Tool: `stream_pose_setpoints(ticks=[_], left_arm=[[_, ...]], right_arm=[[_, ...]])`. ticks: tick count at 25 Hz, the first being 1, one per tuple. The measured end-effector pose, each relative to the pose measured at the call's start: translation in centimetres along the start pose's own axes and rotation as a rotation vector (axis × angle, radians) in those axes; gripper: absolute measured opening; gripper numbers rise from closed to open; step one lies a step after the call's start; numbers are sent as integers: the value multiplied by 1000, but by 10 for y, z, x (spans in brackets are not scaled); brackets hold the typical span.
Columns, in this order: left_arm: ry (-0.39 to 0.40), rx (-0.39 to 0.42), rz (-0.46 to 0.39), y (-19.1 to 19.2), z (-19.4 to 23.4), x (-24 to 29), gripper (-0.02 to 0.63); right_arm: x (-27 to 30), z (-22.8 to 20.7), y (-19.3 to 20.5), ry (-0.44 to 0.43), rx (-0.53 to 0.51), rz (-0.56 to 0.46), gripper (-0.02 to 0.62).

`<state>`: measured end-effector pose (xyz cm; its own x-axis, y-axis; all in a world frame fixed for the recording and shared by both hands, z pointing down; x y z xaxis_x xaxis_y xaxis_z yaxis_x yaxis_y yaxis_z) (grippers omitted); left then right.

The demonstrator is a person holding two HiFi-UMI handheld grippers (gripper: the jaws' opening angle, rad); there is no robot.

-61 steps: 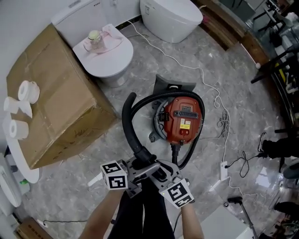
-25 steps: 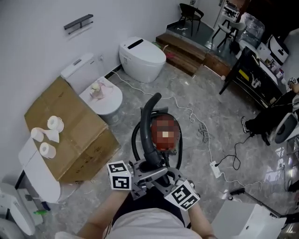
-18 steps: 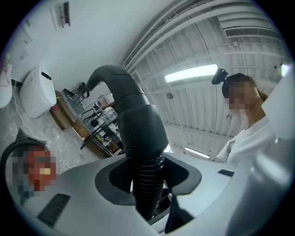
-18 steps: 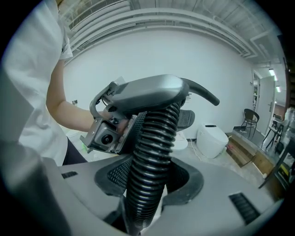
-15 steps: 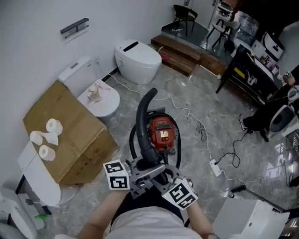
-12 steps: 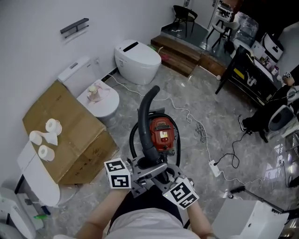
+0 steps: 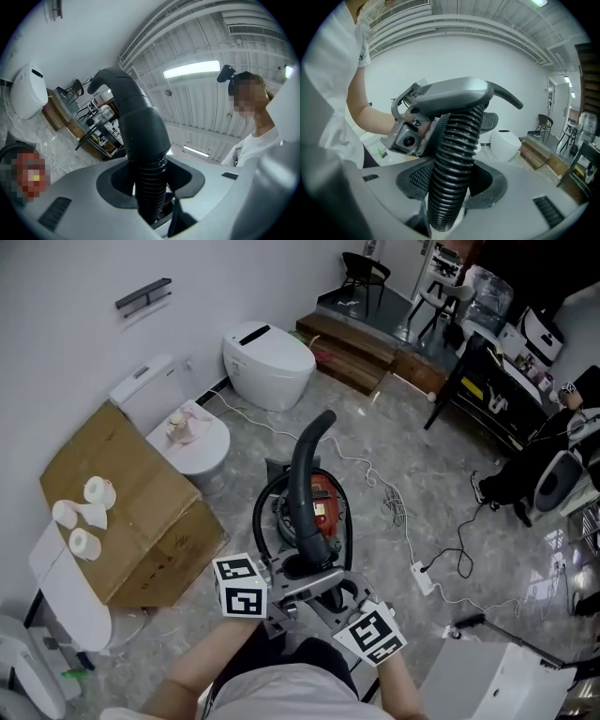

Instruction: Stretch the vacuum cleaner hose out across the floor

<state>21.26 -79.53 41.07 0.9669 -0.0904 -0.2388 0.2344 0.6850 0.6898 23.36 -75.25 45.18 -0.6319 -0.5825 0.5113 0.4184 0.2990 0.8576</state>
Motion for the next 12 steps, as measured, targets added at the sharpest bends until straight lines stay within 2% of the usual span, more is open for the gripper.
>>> stream_pose_setpoints(ticks=[12], left_arm=[[17,40,-5,79,-104,61,169]], right_arm=[[-129,47,39,36,-25,-24,190]])
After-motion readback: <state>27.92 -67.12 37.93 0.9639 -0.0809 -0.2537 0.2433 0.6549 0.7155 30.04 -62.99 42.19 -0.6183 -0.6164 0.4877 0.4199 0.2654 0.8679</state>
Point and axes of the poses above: the fingertips, and each gripper's own axes: x forward along the fingers, z to its left, y out of its underside, the point moved 4 cm from there along -x, backward along the fingers, and after that the axes turned 1 degree about y, right-handed, at the moved point
